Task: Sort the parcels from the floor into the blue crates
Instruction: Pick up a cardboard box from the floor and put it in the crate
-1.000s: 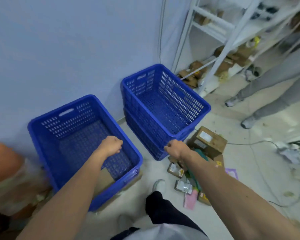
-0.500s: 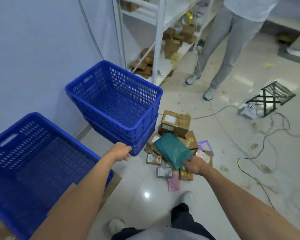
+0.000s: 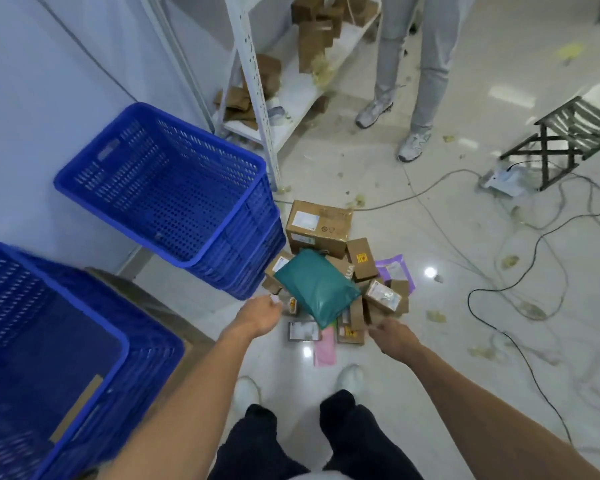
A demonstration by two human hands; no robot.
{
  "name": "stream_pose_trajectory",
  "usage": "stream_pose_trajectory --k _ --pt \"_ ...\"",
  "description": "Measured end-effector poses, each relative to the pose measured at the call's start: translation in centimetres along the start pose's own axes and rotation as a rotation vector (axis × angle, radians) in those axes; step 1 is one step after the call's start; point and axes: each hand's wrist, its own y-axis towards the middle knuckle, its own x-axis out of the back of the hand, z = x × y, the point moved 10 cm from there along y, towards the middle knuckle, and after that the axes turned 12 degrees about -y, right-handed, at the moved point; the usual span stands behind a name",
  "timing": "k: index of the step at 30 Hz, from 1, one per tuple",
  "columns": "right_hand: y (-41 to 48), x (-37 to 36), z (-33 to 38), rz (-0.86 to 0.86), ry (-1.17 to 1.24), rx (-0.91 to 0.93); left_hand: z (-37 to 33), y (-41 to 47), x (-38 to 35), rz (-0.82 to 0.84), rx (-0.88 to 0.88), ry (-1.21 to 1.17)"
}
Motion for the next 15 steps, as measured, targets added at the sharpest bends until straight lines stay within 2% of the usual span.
stream_pose_trajectory --k 7,15 --pt "3.4 2.4 -2.3 -0.013 0.079 -0.064 -2.4 3.5 -2.0 0.045 0.035 0.004" --pt "8.1 4.5 -1.7 -0.025 0.099 -0.161 -5.9 11.9 -0.3 0.090 -0.043 -0.027"
